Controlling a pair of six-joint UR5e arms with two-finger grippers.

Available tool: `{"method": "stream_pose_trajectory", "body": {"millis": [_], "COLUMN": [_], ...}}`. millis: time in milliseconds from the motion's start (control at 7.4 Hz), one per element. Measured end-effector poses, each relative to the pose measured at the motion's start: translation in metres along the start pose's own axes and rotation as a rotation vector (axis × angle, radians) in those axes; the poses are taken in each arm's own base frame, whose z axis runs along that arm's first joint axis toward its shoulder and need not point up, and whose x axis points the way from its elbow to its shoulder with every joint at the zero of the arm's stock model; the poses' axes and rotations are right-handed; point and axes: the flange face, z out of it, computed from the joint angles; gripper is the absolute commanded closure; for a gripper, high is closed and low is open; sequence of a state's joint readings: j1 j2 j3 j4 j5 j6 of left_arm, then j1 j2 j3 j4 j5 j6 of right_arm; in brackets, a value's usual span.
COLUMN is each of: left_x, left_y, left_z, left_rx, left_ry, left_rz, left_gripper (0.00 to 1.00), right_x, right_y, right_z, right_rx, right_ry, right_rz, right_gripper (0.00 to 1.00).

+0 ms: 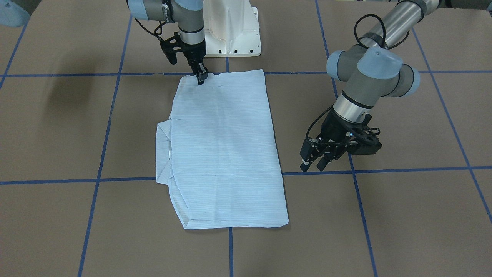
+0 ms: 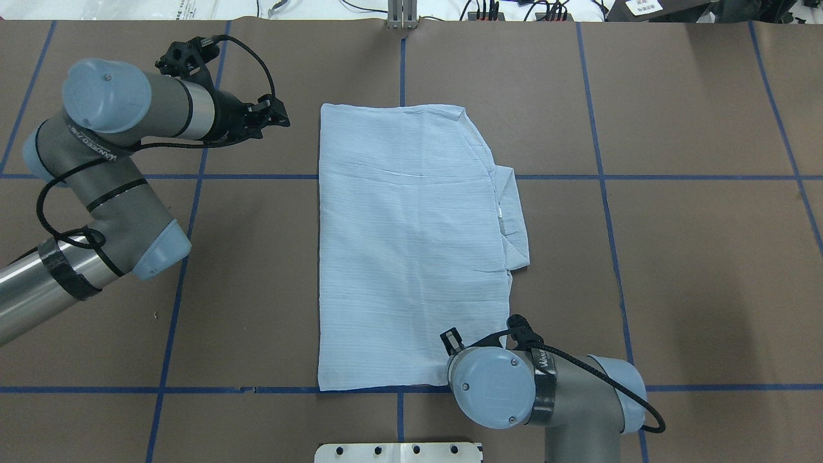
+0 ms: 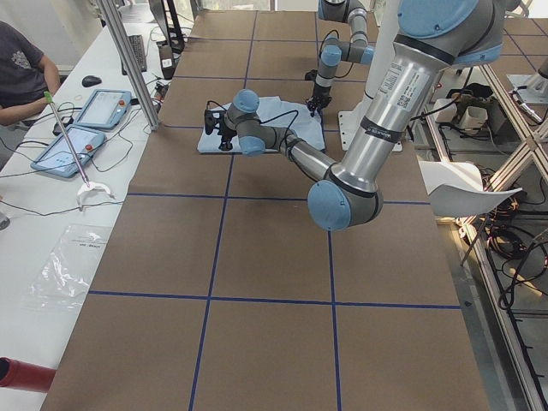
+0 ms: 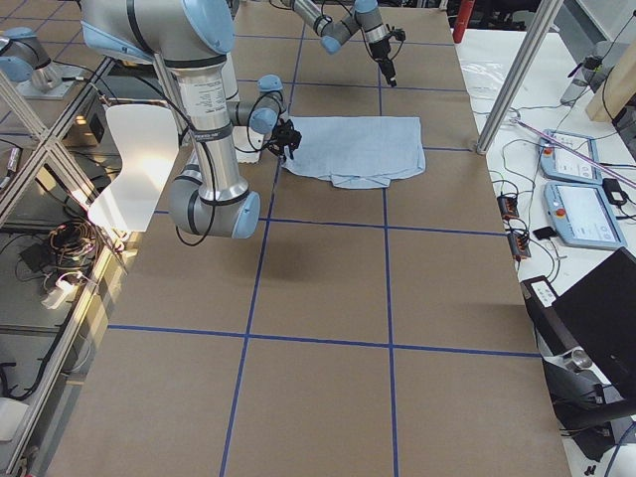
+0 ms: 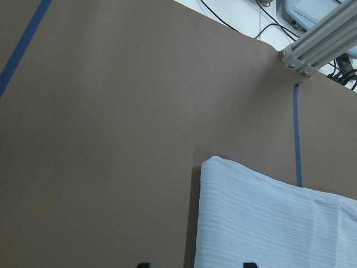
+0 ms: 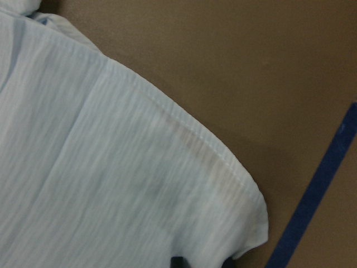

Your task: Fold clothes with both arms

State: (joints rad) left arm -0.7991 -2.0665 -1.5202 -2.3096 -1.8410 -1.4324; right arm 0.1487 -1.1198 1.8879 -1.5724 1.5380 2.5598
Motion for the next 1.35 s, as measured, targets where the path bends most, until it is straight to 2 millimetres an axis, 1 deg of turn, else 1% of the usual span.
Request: {"method": "stream_pose_trajectory", "body": {"millis": [270, 406, 541, 676, 811, 946, 1082, 1217, 1352], "left_x": [-0.002, 0.002, 0.007, 0.011, 0.018, 0.027, 0.033, 0.031, 0.023], "left_y": [0.005, 0.014, 0.036, 0.076, 0.125, 0.18, 0.237, 0.289, 0.333], "left_z": [0.003, 0.003, -0.003, -0.017, -0.035, -0.053, -0.065, -0.068, -0.066], "left_rx": [0.0, -0.004, -0.024, -0.06, -0.096, -0.13, -0.157, -0.171, -0.179], "left_ry": [-0.004, 0.002, 0.019, 0.032, 0.03, 0.007, -0.025, -0.061, -0.098], "left_rz": [-0.015, -0.036, -0.076, -0.127, -0.183, -0.253, -0.335, -0.403, -0.452], "left_gripper": [0.37, 0.37, 0.37, 0.37, 0.37, 0.37, 0.37, 0.37, 0.37], "right_x": [-0.007, -0.01, -0.012, -0.012, -0.013, -0.013, -0.013, -0.012, -0.012], "right_y": [-0.005, -0.007, -0.007, -0.008, -0.009, -0.01, -0.011, -0.011, -0.011], "right_z": [-0.006, -0.013, -0.017, -0.02, -0.022, -0.024, -0.024, -0.025, -0.025], "right_rx": [-0.005, -0.013, -0.019, -0.022, -0.024, -0.026, -0.027, -0.028, -0.03], "right_ry": [-0.01, -0.015, -0.019, -0.022, -0.025, -0.026, -0.026, -0.025, -0.023], "right_rz": [0.002, 0.005, 0.007, 0.009, 0.01, 0.011, 0.011, 0.01, 0.01], "right_gripper": [1.0, 1.0, 1.0, 1.0, 1.0, 1.0, 1.0, 1.0, 1.0]}}
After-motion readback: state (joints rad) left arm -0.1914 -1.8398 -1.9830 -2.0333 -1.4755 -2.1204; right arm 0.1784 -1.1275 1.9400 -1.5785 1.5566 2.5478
